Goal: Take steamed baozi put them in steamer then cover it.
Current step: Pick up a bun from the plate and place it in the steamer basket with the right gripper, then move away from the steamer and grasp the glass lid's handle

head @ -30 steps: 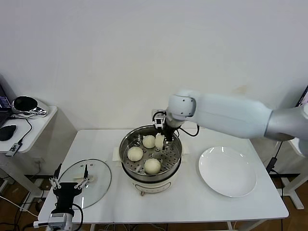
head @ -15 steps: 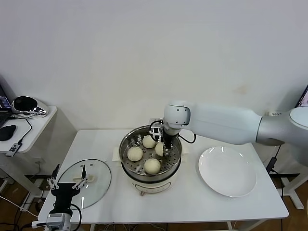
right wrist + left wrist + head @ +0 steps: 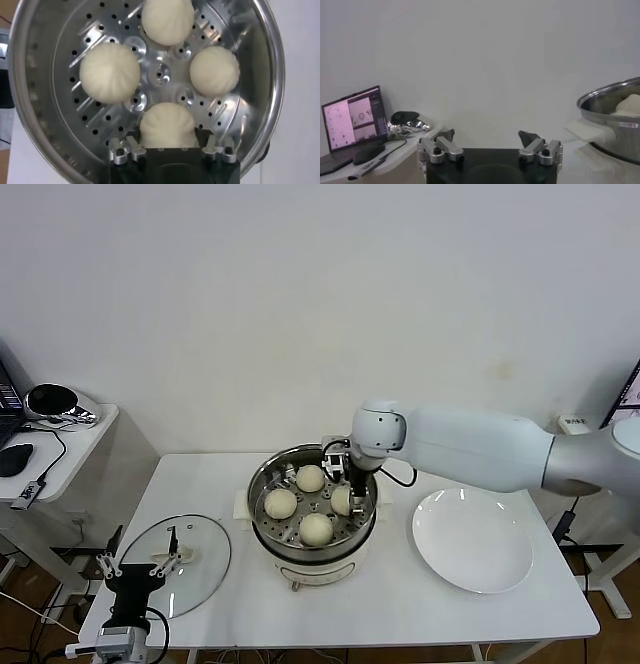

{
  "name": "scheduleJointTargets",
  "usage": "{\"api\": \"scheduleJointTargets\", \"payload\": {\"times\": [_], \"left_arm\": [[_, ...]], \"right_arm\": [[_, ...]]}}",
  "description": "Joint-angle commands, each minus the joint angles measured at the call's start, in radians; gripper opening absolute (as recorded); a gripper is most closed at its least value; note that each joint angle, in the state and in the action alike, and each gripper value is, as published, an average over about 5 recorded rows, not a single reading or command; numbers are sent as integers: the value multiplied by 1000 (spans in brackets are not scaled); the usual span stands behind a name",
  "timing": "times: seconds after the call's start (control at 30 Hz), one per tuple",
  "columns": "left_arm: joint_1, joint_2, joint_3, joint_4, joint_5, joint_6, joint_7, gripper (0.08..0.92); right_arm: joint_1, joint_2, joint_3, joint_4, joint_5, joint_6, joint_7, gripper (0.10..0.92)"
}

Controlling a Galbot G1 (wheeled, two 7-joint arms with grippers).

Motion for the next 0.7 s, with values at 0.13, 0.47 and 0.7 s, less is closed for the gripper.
{"api": "scheduleJointTargets", "payload": {"times": [0.13, 0.47, 0.7], "left_arm": [[1, 4, -7, 1, -3, 0, 1, 823], [2, 1, -11, 11, -3, -7, 4, 823], [3, -6, -6, 16, 0, -19, 9, 823]], "right_arm": [[0, -102, 90, 81, 8, 2, 34, 822], [-169, -389, 305, 346, 160, 177, 391, 823], [-831, -552, 861, 435, 63, 492, 675, 823]]}}
